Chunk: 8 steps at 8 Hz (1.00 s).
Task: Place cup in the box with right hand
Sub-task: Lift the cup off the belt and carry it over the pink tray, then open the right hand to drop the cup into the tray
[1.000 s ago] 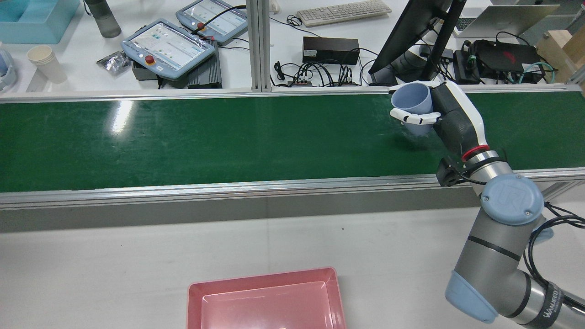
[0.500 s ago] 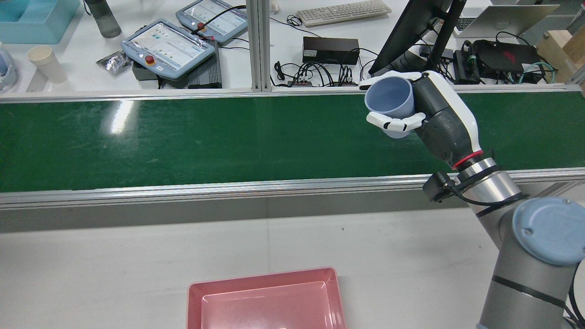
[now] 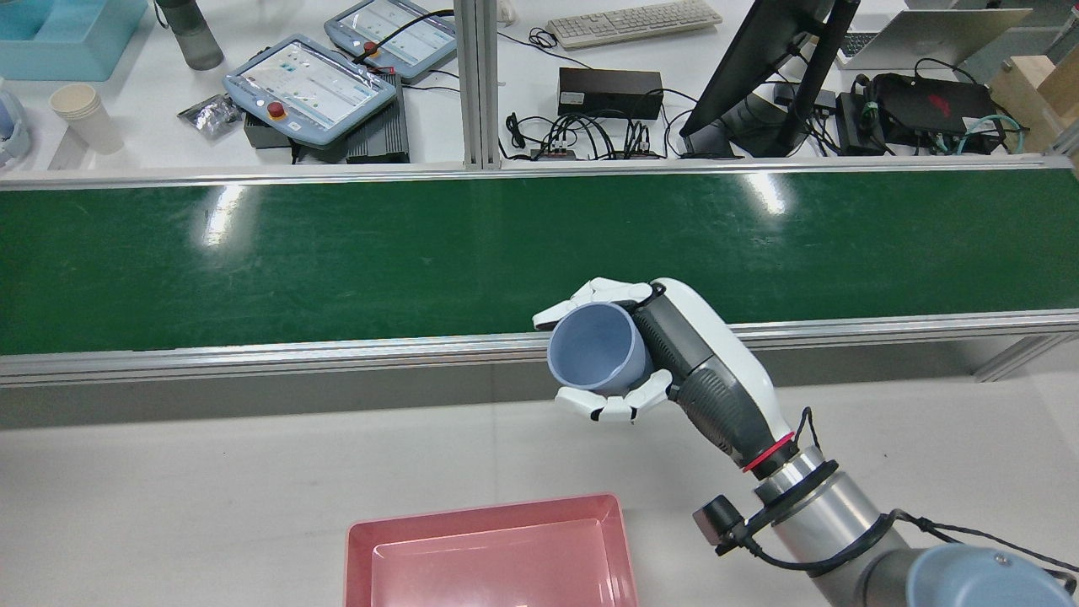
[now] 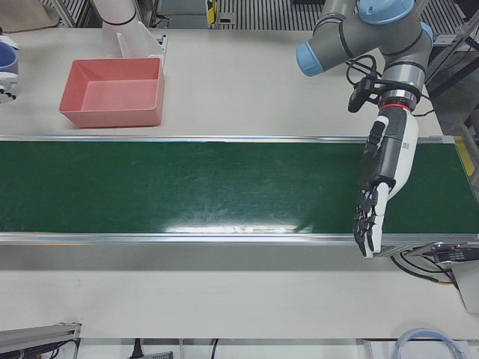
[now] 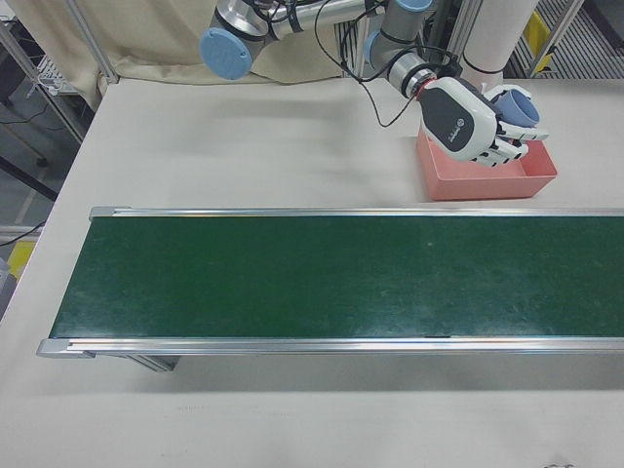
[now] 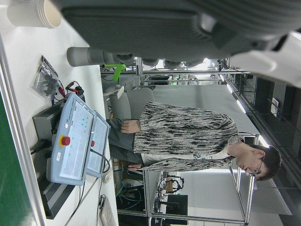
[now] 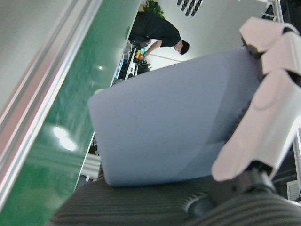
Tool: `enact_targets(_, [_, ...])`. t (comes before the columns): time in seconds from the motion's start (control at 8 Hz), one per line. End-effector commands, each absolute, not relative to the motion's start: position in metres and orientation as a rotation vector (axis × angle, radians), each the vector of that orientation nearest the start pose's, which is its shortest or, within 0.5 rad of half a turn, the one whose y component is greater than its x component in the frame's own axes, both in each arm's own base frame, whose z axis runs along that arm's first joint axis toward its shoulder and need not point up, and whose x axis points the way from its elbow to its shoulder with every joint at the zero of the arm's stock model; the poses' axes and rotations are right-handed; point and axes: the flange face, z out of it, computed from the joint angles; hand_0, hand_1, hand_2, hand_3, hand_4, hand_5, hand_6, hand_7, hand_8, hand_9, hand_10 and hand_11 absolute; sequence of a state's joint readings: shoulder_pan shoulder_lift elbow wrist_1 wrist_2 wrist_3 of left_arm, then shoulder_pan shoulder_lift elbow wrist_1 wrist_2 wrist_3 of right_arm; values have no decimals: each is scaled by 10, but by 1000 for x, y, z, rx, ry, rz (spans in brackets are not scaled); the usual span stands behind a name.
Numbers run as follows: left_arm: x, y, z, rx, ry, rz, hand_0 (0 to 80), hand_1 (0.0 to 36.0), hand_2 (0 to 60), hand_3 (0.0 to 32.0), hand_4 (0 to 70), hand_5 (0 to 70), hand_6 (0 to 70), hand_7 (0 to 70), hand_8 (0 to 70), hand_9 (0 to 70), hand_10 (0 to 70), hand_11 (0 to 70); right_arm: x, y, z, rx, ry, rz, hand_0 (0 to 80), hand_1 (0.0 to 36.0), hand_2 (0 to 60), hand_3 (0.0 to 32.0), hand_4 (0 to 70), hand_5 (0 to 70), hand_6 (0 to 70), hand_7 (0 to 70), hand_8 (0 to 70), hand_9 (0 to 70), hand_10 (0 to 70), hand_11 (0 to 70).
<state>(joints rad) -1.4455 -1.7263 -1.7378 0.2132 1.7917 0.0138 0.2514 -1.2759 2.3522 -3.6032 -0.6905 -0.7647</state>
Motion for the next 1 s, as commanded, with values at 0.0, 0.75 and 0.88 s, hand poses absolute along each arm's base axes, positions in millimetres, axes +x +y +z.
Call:
enact_targets(0.0, [-43,-555,546,-332,2139,-1908,0,0,0,0,0,0,0,0,0,0,0,0,-409,-240,249,162,3020,-1793,486,226,600,0,700,116,402,700,634,700,473,661])
enact_targets(0.75, [-43,-555,547,-333,2138,-1909,0,0,0,0,0,0,0,0,0,0,0,0,-447,-178,265,292,3021,-1816,487,111,0,0,0,44,0,0,13,26,0,0])
enact_targets(0.88, [-42,-555,546,-334,2138,-1907,0,0,0,0,0,0,0,0,0,0,0,0,-447,-178,264,307,3015,-1815,484,113,0,0,0,46,0,0,29,41,0,0])
